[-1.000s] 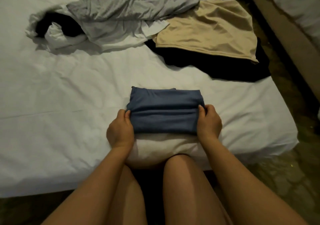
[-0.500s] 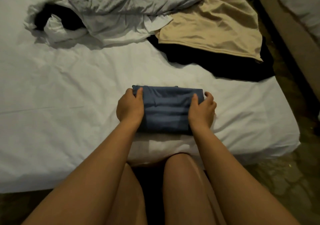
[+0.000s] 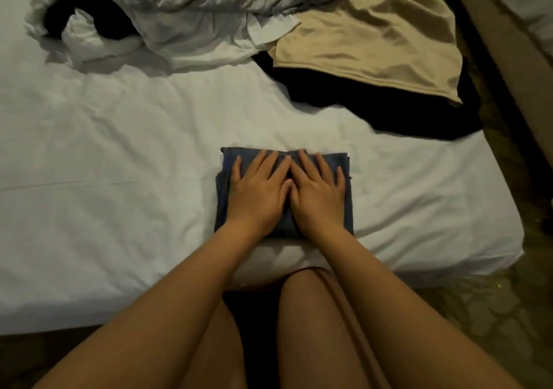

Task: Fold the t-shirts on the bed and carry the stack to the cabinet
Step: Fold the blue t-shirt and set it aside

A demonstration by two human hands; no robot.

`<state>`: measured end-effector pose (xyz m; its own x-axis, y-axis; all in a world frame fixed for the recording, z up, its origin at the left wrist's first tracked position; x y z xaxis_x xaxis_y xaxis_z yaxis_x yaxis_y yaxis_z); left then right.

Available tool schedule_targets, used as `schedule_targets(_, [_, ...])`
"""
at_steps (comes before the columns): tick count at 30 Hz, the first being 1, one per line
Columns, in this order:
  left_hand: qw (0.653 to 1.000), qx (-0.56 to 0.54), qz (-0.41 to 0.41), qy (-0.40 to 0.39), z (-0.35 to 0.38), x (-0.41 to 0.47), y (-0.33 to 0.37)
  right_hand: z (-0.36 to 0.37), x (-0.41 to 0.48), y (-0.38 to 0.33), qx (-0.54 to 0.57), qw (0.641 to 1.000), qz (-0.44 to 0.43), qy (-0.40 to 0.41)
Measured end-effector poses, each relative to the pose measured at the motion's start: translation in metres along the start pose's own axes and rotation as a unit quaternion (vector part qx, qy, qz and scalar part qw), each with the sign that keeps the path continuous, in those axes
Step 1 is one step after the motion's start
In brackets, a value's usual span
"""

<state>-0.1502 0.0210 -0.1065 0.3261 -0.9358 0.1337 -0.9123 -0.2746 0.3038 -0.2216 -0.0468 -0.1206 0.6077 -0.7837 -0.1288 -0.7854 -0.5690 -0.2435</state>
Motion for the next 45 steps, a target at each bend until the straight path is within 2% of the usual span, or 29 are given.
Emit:
schedule_targets(3, [0.999,0.019,0.000,-0.032,0.017,0.006,-0.020,0.009,0.016,0.018,-0.033,0.998,0.050,-0.009])
schedule_targets(8, [0.997,0.050,-0.027,-0.046,0.014,0.030,-0.042,0.004,0.031,0.022,-0.013,0.993,0.116,-0.008])
schedule_targets(11, [0.989,-0.021,-0.141,0.035,-0.002,0.014,-0.053,-0.009,0.020,0.040,0.090,0.978,0.185,0.031])
schedule_targets(13, [0.959,-0.111,-0.237,0.109,-0.014,-0.012,-0.057,-0.016,0.007,0.056,0.180,0.957,0.225,0.037])
schedule_targets(14, [0.948,-0.137,-0.257,0.125,-0.017,-0.025,-0.054,-0.018,0.000,0.064,0.216,0.948,0.232,0.034])
schedule_targets(18, [0.946,-0.186,-0.246,0.097,-0.016,-0.048,-0.035,-0.020,-0.016,0.080,0.336,0.915,0.222,-0.003])
schedule_targets(23, [0.923,-0.299,-0.235,0.055,-0.014,-0.042,-0.044,-0.029,-0.009,0.077,0.457,0.868,0.162,-0.105])
schedule_targets(28, [0.921,-0.310,-0.221,0.080,-0.019,-0.025,-0.009,-0.056,-0.006,0.109,0.484,0.860,0.147,-0.061])
schedule_targets(32, [0.925,-0.349,-0.148,0.017,0.000,0.017,0.062,-0.094,0.000,0.183,0.468,0.865,0.182,-0.010])
schedule_targets(37, [0.925,-0.363,-0.085,-0.064,0.035,0.062,0.139,-0.118,0.012,0.278,0.465,0.856,0.226,-0.014])
schedule_targets(42, [0.934,-0.345,-0.069,-0.064,0.059,0.098,0.176,-0.122,0.026,0.334,0.487,0.839,0.245,0.001])
schedule_targets(45, [0.939,-0.325,-0.087,-0.066,0.070,0.097,0.174,-0.108,0.035,0.346,0.475,0.844,0.249,-0.016])
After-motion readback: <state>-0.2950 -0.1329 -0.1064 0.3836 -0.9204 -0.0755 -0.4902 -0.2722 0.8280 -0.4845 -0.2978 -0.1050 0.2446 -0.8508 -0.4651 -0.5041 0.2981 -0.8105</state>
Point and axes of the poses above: each hand's wrist, its own x-axis towards the middle knuckle, its own z-axis out of the palm, y = z × x, the point moved 6 cm from there along x, towards the middle knuckle, and after that the axes turned 13 degrees about z, right-handed, at the moved point
